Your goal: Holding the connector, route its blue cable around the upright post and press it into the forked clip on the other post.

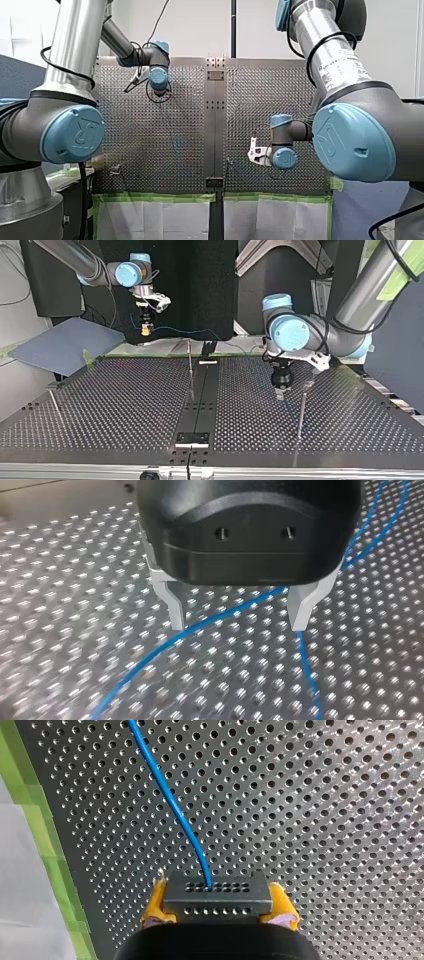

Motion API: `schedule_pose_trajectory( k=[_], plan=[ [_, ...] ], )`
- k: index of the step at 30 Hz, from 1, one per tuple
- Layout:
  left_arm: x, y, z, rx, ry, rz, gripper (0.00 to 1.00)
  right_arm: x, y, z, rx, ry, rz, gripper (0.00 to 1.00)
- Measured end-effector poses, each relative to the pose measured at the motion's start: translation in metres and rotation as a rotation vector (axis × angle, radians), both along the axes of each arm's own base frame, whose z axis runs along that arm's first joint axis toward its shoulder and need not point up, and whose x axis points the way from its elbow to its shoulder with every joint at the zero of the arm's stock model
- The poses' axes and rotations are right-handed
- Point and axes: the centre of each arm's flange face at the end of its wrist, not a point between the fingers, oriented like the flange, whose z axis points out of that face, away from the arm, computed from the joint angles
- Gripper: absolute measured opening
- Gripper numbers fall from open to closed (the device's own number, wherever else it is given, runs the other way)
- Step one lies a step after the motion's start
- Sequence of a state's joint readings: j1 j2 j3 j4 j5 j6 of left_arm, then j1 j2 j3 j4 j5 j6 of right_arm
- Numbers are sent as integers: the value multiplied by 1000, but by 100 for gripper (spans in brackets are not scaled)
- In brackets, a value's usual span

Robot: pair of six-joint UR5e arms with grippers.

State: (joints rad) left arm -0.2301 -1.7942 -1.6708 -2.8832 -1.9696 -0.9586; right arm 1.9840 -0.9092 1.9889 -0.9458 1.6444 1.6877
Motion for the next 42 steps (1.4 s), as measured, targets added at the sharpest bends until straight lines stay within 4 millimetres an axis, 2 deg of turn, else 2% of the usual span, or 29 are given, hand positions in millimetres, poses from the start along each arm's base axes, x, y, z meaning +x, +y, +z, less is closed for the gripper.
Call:
schedule_pose_trajectory(
  k=[15,20,30,42],
  plan=[
    [5,2,-5,17,10,39,100,0,0,0,0,0,0,16],
    [1,2,-15,10,25,54,100,0,0,0,0,-1,0,16],
    [-4,-5,-59,48,104,95,100,0,-1,0,-3,-8,-1,16],
    [7,-13,-118,62,162,120,100,0,-1,0,-4,-8,0,16]
  ],
)
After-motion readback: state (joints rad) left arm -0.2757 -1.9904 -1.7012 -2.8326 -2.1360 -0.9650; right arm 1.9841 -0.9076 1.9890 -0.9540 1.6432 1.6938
